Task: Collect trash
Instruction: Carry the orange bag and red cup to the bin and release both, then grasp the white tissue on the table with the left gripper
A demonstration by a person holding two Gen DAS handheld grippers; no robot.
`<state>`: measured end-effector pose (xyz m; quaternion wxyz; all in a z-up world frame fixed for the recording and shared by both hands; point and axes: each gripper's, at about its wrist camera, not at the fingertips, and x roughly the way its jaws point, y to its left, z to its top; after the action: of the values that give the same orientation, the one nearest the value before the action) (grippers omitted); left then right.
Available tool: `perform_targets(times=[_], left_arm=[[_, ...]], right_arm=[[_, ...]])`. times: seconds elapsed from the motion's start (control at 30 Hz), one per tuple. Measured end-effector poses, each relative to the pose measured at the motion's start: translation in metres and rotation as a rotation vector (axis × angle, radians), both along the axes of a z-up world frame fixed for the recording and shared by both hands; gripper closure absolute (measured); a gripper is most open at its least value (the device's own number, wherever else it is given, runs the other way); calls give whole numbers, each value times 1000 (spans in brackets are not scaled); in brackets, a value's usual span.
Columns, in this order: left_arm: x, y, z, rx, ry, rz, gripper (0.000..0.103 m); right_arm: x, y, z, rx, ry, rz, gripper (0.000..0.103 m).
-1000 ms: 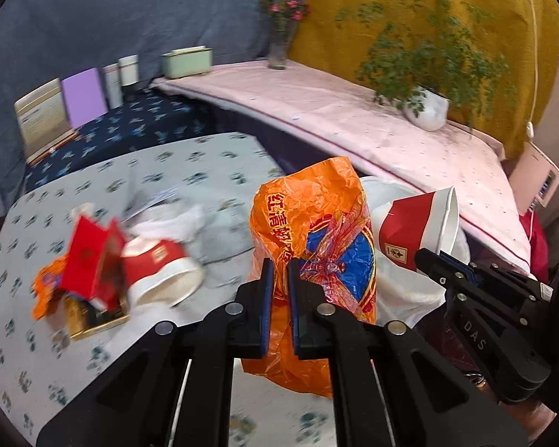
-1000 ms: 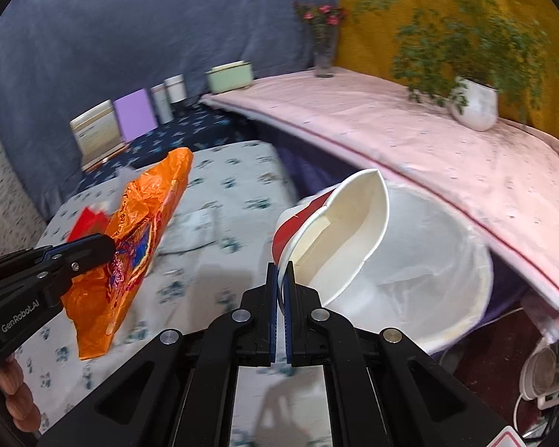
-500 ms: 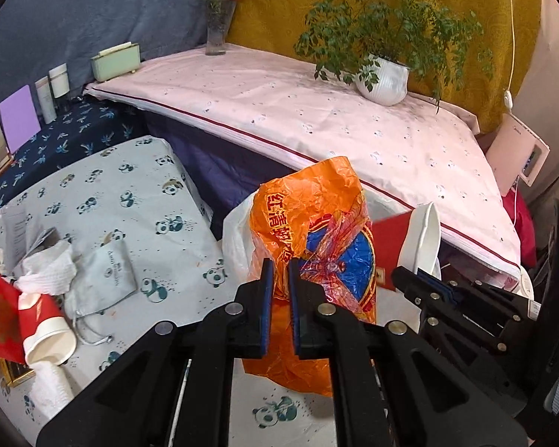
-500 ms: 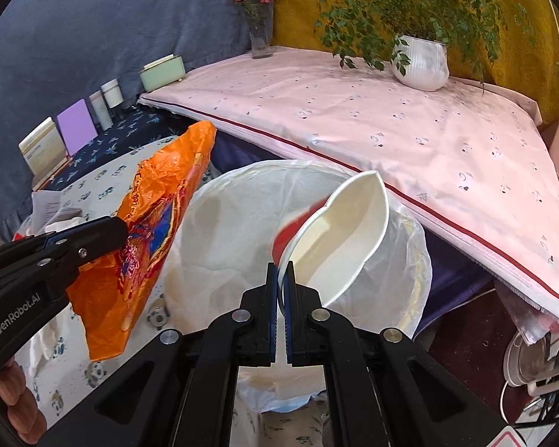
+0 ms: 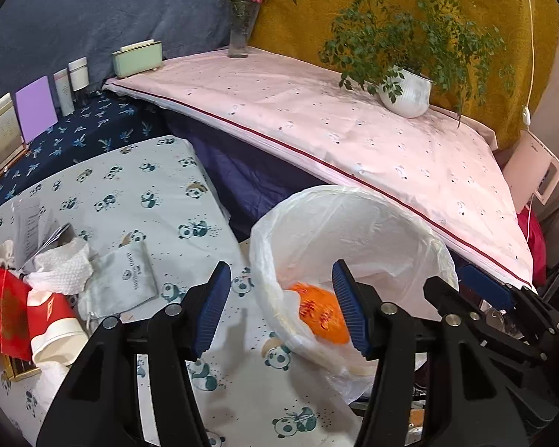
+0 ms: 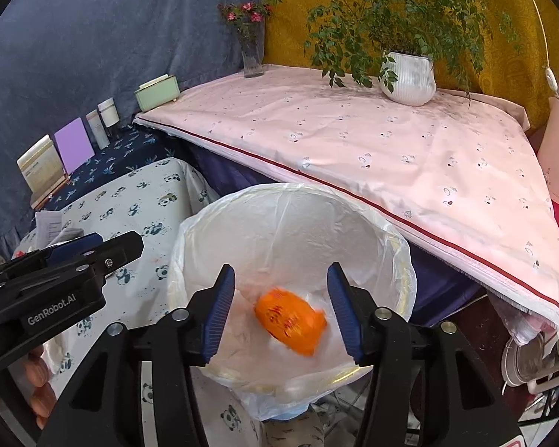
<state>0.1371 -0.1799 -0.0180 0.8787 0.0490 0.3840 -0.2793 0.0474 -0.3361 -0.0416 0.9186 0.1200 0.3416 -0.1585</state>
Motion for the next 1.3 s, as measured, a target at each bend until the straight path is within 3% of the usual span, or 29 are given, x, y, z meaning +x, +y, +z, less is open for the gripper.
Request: perform_targets(times=[0.3,0.47,0.53,0.63,0.87,1.0,1.3], left_arm=[[-7,33,9,-5,-14,56,49],[-14,59,14,-2,-34,102,41],[-16,74,14,-2,-33,131,34],[-19,94,11,2,-29,167,32],[-27,143,-10,38,12,248,29],[-33,170,-26,60,38,294,14],[-41,207,-67,101,118,317,14]], right_arm=[[-8,29,16,-26,-33,25,41],[-12,51,26,-43,-52,51,37],[-12,60,28,-48,-55,63,35],[-12,75,29,-57,-52,85,33],[-11,112,23,-49,-35,149,33],[-11,132,19,-37,-26,180,33],[-7,165,3,-11,14,227,33]])
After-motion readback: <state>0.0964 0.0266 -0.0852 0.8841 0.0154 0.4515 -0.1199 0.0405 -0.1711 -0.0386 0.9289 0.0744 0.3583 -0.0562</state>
